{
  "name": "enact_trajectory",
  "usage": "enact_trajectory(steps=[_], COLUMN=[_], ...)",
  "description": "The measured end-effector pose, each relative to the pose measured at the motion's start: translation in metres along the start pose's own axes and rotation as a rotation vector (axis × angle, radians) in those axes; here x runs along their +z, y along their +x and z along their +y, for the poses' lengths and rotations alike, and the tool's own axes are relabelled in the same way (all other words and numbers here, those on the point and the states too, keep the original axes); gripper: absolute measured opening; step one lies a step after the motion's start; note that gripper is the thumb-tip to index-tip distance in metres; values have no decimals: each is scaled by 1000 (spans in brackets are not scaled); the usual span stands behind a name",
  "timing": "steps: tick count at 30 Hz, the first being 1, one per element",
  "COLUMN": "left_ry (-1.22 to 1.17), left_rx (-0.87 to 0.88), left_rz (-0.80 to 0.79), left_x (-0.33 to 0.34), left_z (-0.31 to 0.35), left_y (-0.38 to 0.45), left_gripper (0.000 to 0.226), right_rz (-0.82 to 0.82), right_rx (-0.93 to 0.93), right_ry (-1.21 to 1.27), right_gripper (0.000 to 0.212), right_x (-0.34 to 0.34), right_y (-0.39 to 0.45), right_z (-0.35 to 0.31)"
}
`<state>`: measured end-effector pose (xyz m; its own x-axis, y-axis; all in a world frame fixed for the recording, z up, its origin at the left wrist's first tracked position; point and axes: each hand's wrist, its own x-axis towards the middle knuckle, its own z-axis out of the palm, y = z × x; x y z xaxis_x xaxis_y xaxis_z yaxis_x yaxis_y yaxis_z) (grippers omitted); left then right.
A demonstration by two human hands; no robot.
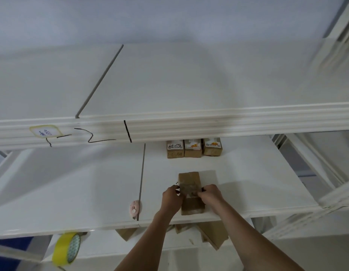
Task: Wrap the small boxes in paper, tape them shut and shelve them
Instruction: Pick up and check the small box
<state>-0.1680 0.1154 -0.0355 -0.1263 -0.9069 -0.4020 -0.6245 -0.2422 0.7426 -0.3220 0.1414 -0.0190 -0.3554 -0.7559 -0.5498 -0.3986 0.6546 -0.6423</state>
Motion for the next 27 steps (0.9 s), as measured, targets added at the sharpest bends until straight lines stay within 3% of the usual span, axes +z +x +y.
enact_trajectory(steps=[6, 8, 12, 19, 27], left_ry=[29, 26, -25, -84, -144], left_rx=[-45, -48, -69, -210, -317], left_rz=[48, 121, 333, 569, 678], left_x=[0, -6, -30, -95, -175], left_z=[-3, -5, -16, -63, -150], left_y=[-8, -13, -26, -50, -72], left_gripper=[40, 37, 26, 24, 22], right_rz=[21, 138, 438, 196, -43], right_rx=[-30, -98, -434, -500, -468], right_ry=[-4, -45, -22, 144, 25], right_gripper=[26, 34, 33, 21, 18], right_x=[6, 9, 25, 101, 215], right_y=[-2, -6, -19, -52, -87], right_z=[1, -3, -25, -82, -117])
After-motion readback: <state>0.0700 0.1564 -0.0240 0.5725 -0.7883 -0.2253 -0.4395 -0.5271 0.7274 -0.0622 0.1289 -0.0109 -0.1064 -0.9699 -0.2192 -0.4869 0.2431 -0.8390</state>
